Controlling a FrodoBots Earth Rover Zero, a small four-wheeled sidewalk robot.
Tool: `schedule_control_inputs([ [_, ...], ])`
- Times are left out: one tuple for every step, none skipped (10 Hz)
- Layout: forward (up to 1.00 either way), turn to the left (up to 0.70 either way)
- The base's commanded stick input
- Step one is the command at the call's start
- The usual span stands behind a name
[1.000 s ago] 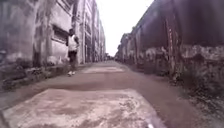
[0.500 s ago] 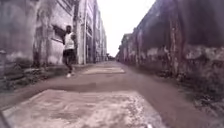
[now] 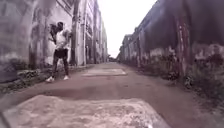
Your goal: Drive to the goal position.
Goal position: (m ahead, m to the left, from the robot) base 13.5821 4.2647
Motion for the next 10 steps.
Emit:
schedule_control_inputs([
  [0.70, 0.00],
  [0.70, 0.00],
  [0.70, 0.00],
  [0.70, 0.00],
  [0.70, 0.00],
  [0.70, 0.00],
  [0.70, 0.00],
  [0.70, 0.00],
  [0.70, -0.20],
  [0.70, -0.35],
])
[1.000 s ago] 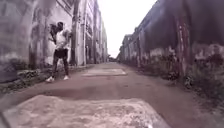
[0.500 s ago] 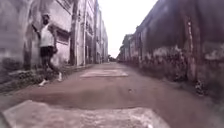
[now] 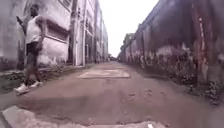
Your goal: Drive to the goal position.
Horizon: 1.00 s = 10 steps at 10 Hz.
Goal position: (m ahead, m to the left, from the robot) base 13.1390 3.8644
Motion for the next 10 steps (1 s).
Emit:
schedule_control_inputs([
  [0.70, -0.35],
  [0.70, -0.30],
  [0.70, -0.17],
  [0.70, -0.08],
  [0.70, -0.01],
  [0.70, 0.00],
  [0.70, 0.00],
  [0.70, 0.00],
  [0.70, 0.00],
  [0.70, 0.00],
])
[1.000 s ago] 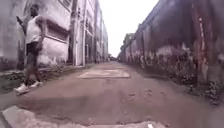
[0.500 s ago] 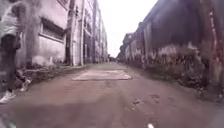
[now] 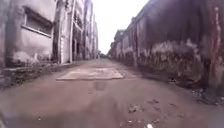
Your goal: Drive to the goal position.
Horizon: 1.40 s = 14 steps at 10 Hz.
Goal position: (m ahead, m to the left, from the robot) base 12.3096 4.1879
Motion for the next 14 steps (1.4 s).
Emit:
schedule_control_inputs([
  [0.70, 0.00],
  [0.70, 0.00],
  [0.70, 0.00],
  [0.70, 0.00],
  [0.70, 0.00],
  [0.70, 0.00],
  [0.70, 0.00],
  [0.70, 0.00],
  [0.70, 0.00],
  [0.70, 0.00],
  [0.70, 0.00],
  [0.70, 0.00],
  [0.70, 0.00],
  [0.70, 0.12],
])
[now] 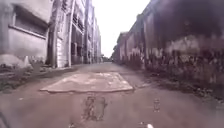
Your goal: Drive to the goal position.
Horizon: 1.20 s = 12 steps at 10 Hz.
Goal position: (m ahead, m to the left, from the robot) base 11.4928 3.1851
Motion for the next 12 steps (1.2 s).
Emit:
schedule_control_inputs([
  [0.70, 0.31],
  [0.70, 0.35],
  [0.70, 0.35],
  [0.70, 0.00],
  [0.70, 0.00],
  [0.70, 0.00],
  [0.70, 0.00],
  [0.70, 0.00],
  [0.70, 0.00],
  [0.70, 0.00],
  [0.70, 0.00],
  [0.70, 0.00],
])
